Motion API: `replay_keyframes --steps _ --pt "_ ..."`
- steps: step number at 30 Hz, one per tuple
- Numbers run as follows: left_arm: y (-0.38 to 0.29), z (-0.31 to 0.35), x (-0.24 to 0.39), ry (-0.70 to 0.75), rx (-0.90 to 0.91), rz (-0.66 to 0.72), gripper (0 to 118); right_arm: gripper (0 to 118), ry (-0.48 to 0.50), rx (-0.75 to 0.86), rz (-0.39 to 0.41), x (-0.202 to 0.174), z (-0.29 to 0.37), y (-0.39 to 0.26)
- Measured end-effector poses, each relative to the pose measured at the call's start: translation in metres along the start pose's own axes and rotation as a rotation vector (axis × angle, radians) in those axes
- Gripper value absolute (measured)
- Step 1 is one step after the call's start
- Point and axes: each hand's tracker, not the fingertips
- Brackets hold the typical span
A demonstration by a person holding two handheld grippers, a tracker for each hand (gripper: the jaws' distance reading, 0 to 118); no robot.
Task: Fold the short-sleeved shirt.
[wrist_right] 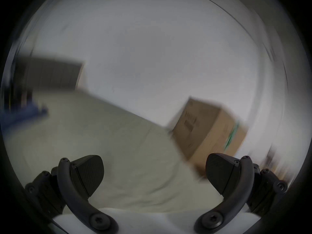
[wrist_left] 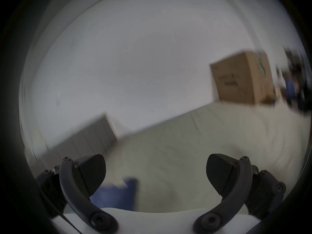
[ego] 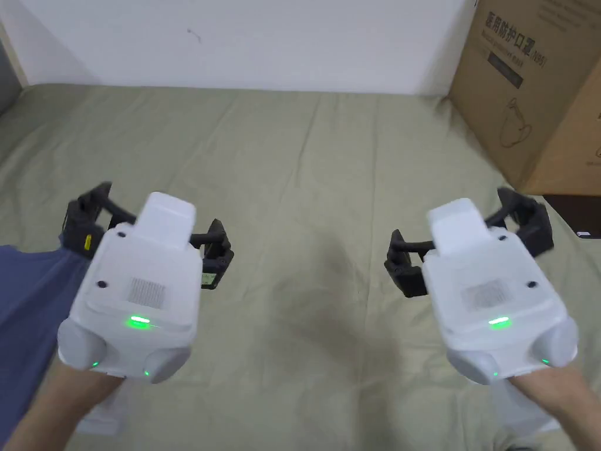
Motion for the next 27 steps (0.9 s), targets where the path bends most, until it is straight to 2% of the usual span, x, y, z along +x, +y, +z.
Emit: replay_keyframes --steps 2,4,5,6,7,9,12,14,15,17,19,20,22,24,26,27 --pt "-0.001 0.0 0.018 0.057 0.127 -0.504 118 118 -0.036 0.122 0.509 -0.018 0.0 0.002" --pt "-0.01 0.004 0.034 0.064 0.267 -0.905 118 118 -0.015 0.264 0.907 -0.03 0.004 -0.002" --pt "-0.016 0.005 0.039 0.032 0.33 -1.064 118 118 0.004 0.317 1.033 -0.034 0.006 -0.006" --pt "-0.019 0.006 0.042 -0.018 0.349 -1.162 118 118 0.035 0.346 1.118 -0.037 0.007 -0.008" --pt "-0.021 0.007 0.045 -0.073 0.36 -1.239 118 118 0.063 0.364 1.166 -0.037 0.007 -0.01" --pt "-0.022 0.01 0.047 -0.127 0.349 -1.215 118 118 0.083 0.363 1.183 -0.039 0.008 -0.01" --pt "-0.018 0.013 0.043 -0.119 0.356 -1.119 118 118 0.083 0.374 1.142 -0.032 0.01 -0.005" --pt "-0.005 0.013 0.035 -0.111 0.312 -0.931 118 118 0.112 0.3 0.958 -0.025 0.01 0.011" --pt "0.005 0.013 0.029 -0.125 0.264 -0.799 118 118 0.166 0.2 0.759 -0.016 0.008 0.02" --pt "0.026 0.008 0.01 -0.136 0.142 -0.476 118 118 0.256 0.085 0.3 0.007 0.002 0.035" --pt "0.035 0.005 -0.009 -0.118 0.09 -0.155 118 118 0.271 0.027 -0.087 0.029 -0.003 0.038" --pt "0.041 0.003 -0.017 -0.107 0.061 -0.007 118 118 0.255 0.015 -0.233 0.036 -0.003 0.036" --pt "0.041 0.0 -0.028 -0.081 -0.004 0.242 118 118 0.225 -0.002 -0.454 0.044 -0.003 0.031" --pt "0.036 -0.002 -0.033 -0.053 -0.044 0.468 118 118 0.186 -0.003 -0.634 0.044 0.0 0.023" --pt "0.027 0.0 -0.035 -0.015 -0.069 0.64 118 118 0.125 0.003 -0.734 0.041 0.003 0.013" --pt "0.022 0.002 -0.035 -0.006 -0.063 0.68 118 118 0.107 0.004 -0.755 0.036 0.005 0.011"
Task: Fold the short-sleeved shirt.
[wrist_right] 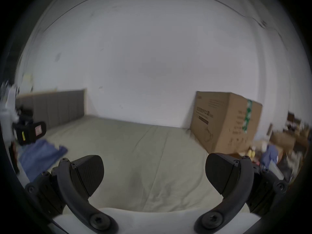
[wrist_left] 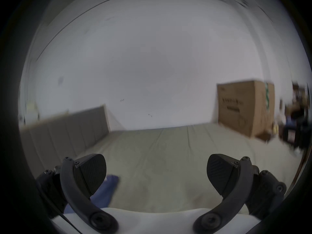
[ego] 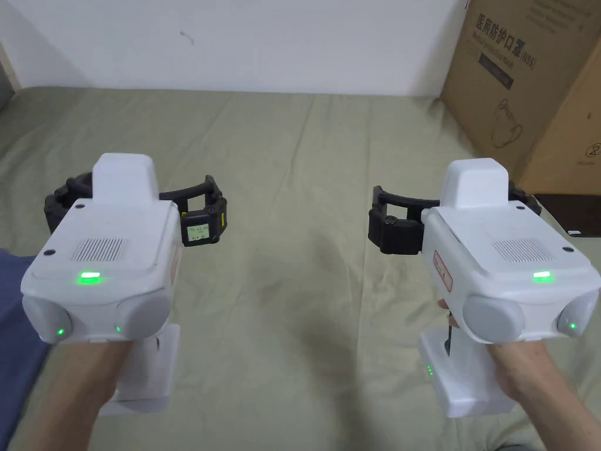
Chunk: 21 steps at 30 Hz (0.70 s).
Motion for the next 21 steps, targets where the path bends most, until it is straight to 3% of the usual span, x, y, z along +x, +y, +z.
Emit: replay_keyframes --steps 9,21 --pt "-0.026 0.01 0.006 -0.012 0.012 -0.061 118 118 -0.032 -0.027 -0.073 -0.003 0.011 -0.028" --pt "-0.027 0.01 0.008 -0.017 0.017 -0.083 118 118 -0.015 -0.017 -0.03 -0.004 0.016 -0.027"
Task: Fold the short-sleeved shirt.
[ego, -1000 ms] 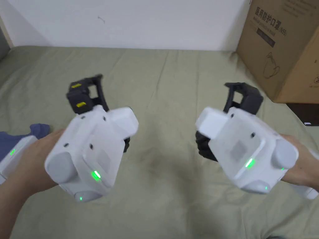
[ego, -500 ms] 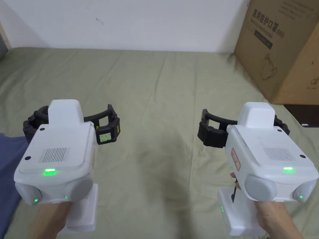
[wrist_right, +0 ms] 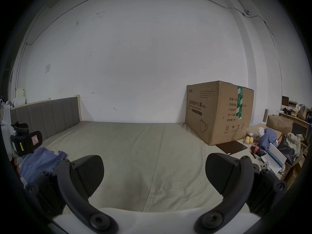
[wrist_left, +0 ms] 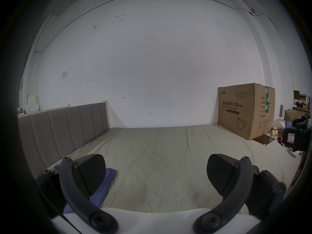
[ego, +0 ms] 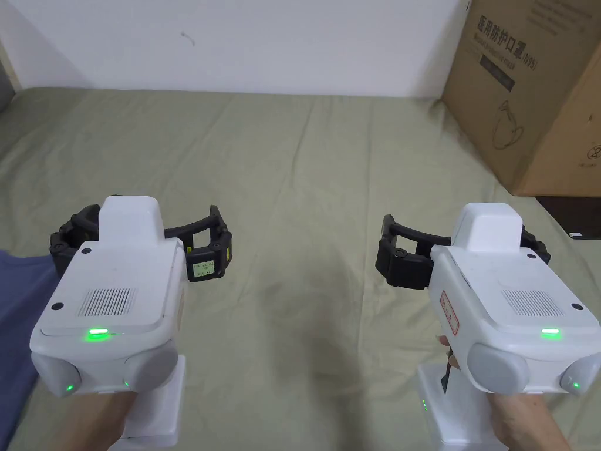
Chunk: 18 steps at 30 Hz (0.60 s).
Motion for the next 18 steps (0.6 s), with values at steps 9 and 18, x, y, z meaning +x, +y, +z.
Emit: replay_keyframes --steps 9,18 --pt "0.0 0.0012 0.0006 -0.001 0.004 -0.007 118 118 0.0 0.0 -0.001 -0.0002 0.0003 0.0011" --pt "0.0068 0.0077 0.0043 -0.055 0.004 -0.065 0 0 -0.007 0.002 -0.031 0.0018 0.0057 0.0082"
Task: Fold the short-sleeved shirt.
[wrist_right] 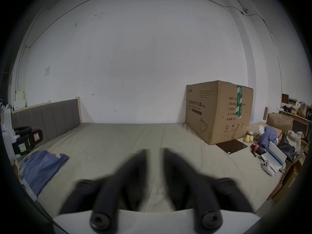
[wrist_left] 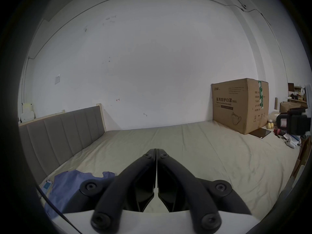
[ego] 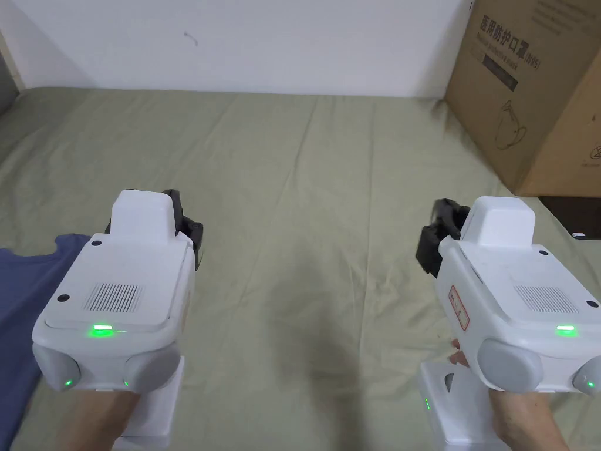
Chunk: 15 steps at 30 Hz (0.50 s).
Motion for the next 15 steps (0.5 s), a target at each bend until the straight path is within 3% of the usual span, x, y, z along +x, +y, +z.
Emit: replay_keyframes --steps 3,7,15 --pt "0.0025 0.0046 0.001 -0.013 0.004 -0.016 0 0 0.039 -0.022 -0.021 0.0019 0.0002 0.0036" --pt "0.0038 0.0056 -0.0005 -0.03 -0.003 0.021 0 0 0.038 -0.012 0.034 -0.005 0.0033 0.0033" --pt "0.0047 0.0085 -0.0031 -0.032 -0.005 0.033 0 0 0.042 -0.021 0.006 -0.0014 0.0027 0.0031"
